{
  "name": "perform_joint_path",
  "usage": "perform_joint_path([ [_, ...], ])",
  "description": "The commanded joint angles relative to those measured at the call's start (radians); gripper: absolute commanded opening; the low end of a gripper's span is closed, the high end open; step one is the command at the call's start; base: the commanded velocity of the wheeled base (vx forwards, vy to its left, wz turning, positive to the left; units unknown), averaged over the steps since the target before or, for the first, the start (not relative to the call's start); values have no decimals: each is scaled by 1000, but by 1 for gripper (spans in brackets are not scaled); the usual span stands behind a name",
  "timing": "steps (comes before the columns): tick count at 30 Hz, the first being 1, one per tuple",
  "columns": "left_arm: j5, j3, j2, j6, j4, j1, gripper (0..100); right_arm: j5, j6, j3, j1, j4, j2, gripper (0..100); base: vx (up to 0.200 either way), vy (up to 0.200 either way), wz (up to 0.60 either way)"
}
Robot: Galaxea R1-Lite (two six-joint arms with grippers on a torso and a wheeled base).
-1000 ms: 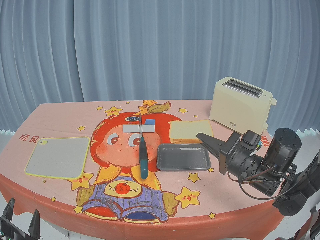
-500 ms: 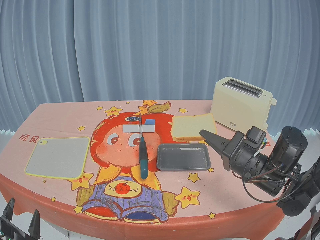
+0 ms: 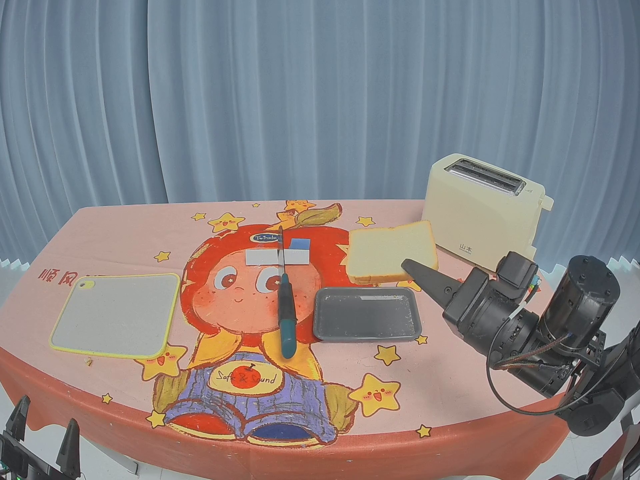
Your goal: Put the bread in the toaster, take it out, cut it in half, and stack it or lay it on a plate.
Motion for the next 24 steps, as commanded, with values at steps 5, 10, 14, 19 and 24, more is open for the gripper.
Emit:
perform_joint_path([
  [5,0,18,-1,0,0,0,100,-8,-38,12,5,-16,-2,0,0,0,0],
  [10,0,18,-1,0,0,0,100,-14,-98,43,5,-97,12,0,0,0,0],
  [14,0,18,-1,0,0,0,100,-13,-119,60,11,-120,13,0,0,0,0],
  [19,0,18,-1,0,0,0,100,-13,-151,63,13,-120,7,0,0,0,0],
  [24,0,18,-1,0,0,0,100,-11,-210,85,13,-121,7,0,0,0,0],
])
